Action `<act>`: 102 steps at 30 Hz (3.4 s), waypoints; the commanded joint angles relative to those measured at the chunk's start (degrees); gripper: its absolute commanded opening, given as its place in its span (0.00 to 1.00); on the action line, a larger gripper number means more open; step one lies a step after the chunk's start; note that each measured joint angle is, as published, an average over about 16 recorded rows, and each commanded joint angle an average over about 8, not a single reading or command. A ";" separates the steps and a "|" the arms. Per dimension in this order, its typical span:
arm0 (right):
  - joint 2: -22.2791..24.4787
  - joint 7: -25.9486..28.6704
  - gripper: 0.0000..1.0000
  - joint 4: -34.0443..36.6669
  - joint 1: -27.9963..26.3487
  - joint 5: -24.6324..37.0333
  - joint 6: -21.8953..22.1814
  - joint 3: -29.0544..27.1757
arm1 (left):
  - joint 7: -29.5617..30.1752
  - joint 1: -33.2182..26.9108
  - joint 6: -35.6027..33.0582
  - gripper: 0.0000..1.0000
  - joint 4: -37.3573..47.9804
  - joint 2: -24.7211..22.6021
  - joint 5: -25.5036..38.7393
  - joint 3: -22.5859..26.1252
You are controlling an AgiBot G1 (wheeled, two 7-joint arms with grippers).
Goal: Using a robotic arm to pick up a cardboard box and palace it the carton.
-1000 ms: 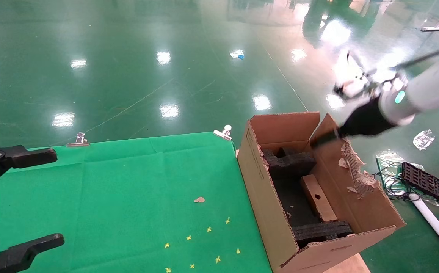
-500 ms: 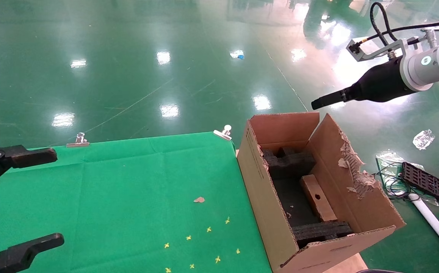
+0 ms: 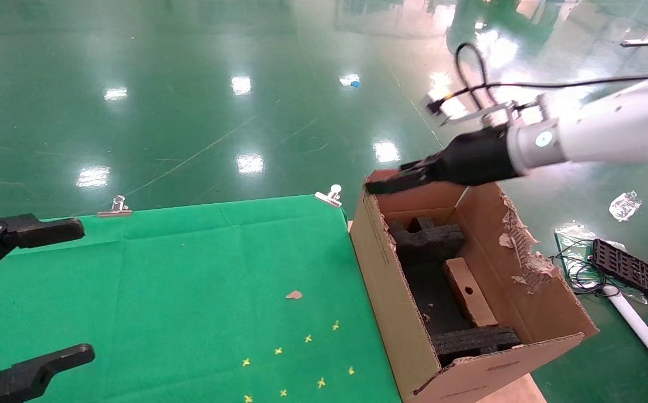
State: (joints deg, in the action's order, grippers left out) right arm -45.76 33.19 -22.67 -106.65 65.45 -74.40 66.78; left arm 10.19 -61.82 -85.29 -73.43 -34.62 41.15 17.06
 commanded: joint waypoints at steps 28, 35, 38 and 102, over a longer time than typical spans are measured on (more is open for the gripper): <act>7.02 -14.67 1.00 -33.28 29.48 -15.42 -7.38 -33.19 | -0.04 -0.02 0.03 1.00 0.00 0.03 -0.06 0.09; 8.74 -18.26 1.00 -41.42 36.69 -19.19 -9.19 -41.30 | -0.05 -0.03 0.04 1.00 0.00 0.04 -0.07 0.11; 9.48 -19.80 1.00 -44.91 39.78 -20.81 -9.96 -44.78 | -0.06 -0.03 0.05 1.00 0.00 0.05 -0.08 0.12; 10.74 -22.42 1.00 -50.89 45.12 -23.58 -11.26 -50.75 | -0.07 -0.02 0.07 1.00 0.02 0.06 -0.09 0.13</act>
State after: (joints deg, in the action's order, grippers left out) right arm -35.02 10.77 -73.57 -61.54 41.87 -85.67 16.02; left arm 10.13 -61.83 -85.22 -73.41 -34.55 41.06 17.19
